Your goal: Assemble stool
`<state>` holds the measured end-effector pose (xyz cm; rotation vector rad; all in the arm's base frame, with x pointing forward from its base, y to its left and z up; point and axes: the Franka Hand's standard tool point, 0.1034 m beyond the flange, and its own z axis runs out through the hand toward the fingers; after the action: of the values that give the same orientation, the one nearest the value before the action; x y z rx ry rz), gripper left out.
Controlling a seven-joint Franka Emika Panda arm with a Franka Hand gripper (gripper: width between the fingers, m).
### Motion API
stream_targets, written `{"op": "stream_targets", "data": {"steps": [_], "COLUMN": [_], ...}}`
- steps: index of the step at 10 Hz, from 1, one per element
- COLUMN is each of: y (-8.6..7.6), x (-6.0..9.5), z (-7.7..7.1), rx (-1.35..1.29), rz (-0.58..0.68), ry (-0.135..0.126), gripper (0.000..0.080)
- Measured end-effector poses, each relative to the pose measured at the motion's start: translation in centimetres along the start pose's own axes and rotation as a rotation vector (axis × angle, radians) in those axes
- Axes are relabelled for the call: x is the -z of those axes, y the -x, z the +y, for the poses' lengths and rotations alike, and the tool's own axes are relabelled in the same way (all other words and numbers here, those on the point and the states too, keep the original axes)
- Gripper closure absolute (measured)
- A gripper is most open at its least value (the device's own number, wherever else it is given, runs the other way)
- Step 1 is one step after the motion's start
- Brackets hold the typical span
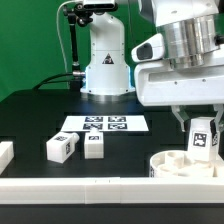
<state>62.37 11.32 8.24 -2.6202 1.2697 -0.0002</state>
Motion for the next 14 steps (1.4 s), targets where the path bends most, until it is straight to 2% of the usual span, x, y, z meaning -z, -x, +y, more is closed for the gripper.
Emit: {"op": "stream_targets", "data": {"steps": [3, 5, 10, 12, 14], "y": [0.07, -0.17, -0.49, -0.49, -0.42], "x": [-0.06, -0.03, -0.51, -0.34, -0.42], "z": [-0.04, -0.06, 0.25, 0.19, 0.21], "rx": [-0.267, -0.446, -0.786, -0.917, -0.922], "rz": [-0.031, -0.061, -0.122, -0.155, -0.154], "ry": [-0.026, -0.054, -0.091, -0.068, -0.069], "gripper": [0.0459, 0.0459, 0.0459, 0.0459, 0.0451]}}
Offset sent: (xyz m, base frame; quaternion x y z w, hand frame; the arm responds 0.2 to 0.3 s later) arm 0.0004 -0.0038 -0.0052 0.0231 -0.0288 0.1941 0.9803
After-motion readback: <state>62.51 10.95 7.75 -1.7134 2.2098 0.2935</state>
